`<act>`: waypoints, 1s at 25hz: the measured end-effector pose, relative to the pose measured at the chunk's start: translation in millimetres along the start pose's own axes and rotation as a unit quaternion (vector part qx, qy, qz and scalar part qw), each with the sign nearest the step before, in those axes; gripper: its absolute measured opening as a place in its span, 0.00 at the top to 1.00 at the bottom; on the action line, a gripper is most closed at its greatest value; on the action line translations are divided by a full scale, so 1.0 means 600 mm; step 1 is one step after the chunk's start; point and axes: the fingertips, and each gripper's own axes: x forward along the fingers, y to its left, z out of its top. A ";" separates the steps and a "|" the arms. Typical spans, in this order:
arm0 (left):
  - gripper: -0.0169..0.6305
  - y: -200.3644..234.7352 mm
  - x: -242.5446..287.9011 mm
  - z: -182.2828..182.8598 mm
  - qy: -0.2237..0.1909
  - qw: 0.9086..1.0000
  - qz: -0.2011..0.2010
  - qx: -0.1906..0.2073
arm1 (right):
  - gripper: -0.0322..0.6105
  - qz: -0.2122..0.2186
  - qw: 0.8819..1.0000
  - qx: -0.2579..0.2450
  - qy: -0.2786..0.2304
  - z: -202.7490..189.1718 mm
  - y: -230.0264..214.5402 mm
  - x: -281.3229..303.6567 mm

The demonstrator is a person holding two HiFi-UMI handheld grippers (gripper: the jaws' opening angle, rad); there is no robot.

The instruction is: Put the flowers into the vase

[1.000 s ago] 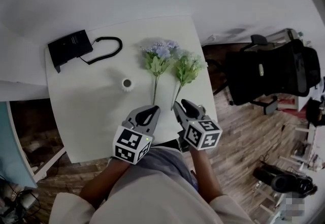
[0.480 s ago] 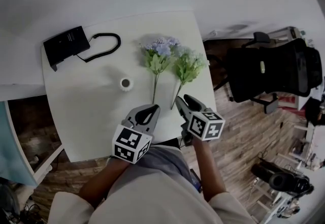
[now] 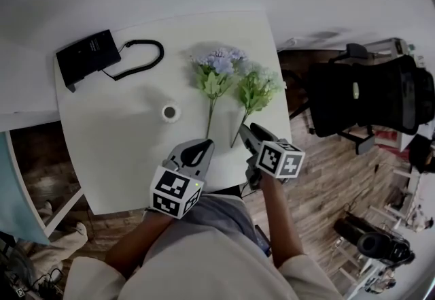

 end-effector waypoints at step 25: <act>0.94 0.040 0.031 -0.017 0.026 0.999 0.010 -0.038 | 0.68 -0.005 0.997 0.071 0.027 0.026 -0.051 0.060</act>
